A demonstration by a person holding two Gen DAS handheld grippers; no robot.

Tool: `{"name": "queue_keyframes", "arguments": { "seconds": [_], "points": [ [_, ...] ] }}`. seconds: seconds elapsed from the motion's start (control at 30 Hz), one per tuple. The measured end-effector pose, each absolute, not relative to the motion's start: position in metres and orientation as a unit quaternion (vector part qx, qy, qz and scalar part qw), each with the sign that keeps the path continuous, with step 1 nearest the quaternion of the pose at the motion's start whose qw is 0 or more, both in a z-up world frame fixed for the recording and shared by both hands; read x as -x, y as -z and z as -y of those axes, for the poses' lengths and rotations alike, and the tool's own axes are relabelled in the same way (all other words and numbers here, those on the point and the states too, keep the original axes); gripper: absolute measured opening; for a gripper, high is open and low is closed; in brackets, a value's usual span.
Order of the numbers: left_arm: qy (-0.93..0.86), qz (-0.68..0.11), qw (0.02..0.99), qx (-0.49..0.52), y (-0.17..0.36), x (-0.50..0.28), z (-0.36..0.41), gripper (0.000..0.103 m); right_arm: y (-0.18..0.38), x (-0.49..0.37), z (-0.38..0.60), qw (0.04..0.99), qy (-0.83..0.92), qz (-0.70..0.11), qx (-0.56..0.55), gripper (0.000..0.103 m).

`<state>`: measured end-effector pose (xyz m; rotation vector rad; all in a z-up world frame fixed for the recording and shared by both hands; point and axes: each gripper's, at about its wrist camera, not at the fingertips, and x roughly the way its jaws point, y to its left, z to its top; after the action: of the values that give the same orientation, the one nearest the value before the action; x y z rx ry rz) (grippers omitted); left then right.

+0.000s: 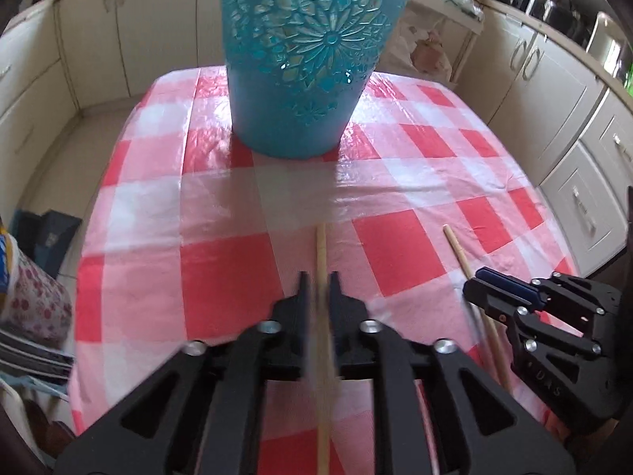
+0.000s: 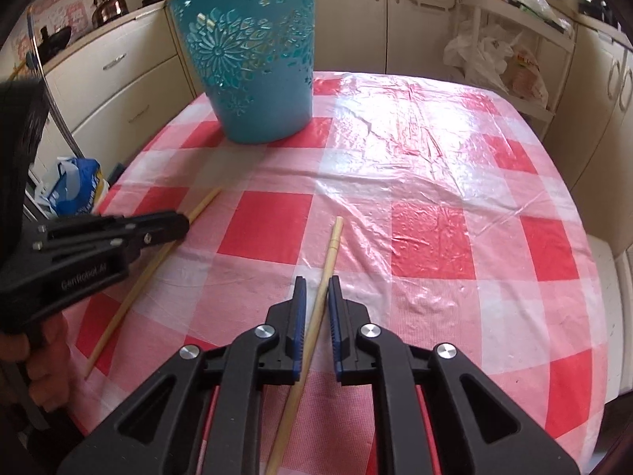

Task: Organize utensils
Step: 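Lift the chopstick toward the teal basket with the left tool while the right tool holds its chopstick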

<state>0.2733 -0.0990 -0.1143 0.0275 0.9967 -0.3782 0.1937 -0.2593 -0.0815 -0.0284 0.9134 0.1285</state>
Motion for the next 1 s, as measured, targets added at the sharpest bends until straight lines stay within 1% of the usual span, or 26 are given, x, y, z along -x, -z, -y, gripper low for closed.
{"name": "queue_keyframes", "arguments": {
  "seconds": [0.03,0.1,0.2,0.3,0.37,0.5,0.57,0.63,0.73,0.83,1.0],
  "points": [
    [0.179,-0.474,0.862,-0.025,0.113,-0.274,0.103,0.03,0.082,-0.193,0.258,0.895,-0.065,-0.441,0.014,0.011],
    [0.171,-0.47,0.864,-0.063,0.113,-0.275,0.114,0.03,0.082,-0.192,0.26,0.895,-0.069,-0.441,0.011,0.008],
    [0.174,-0.459,0.866,-0.097,0.114,-0.272,0.124,0.005,0.083,-0.192,0.264,0.896,-0.07,-0.438,0.0,0.008],
    [0.186,-0.464,0.862,-0.082,0.111,-0.27,0.119,0.004,0.083,-0.191,0.261,0.898,-0.069,-0.434,0.015,0.008],
    [0.196,-0.458,0.866,-0.057,0.105,-0.265,0.112,0.004,0.084,-0.191,0.267,0.899,-0.072,-0.431,-0.01,0.007],
    [0.233,-0.395,0.888,0.018,0.059,-0.253,0.086,0.004,0.083,-0.19,0.295,0.898,-0.075,-0.42,-0.102,0.006],
    [0.25,-0.339,0.906,0.052,0.022,-0.25,0.071,0.004,0.085,-0.191,0.304,0.896,-0.074,-0.418,-0.134,0.006],
    [0.261,-0.276,0.921,0.088,-0.019,-0.251,0.055,0.004,0.086,-0.192,0.307,0.894,-0.073,-0.417,-0.145,0.006],
    [0.258,-0.211,0.935,0.12,-0.063,-0.262,0.044,0.004,0.085,-0.192,0.302,0.895,-0.072,-0.419,-0.136,0.006],
    [0.248,-0.167,0.944,0.136,-0.091,-0.281,0.045,0.004,0.085,-0.193,0.3,0.895,-0.071,-0.42,-0.133,0.006],
    [0.224,-0.135,0.951,0.162,-0.111,-0.319,0.057,0.004,0.087,-0.193,0.305,0.893,-0.071,-0.42,-0.143,0.006]
  ]
}}
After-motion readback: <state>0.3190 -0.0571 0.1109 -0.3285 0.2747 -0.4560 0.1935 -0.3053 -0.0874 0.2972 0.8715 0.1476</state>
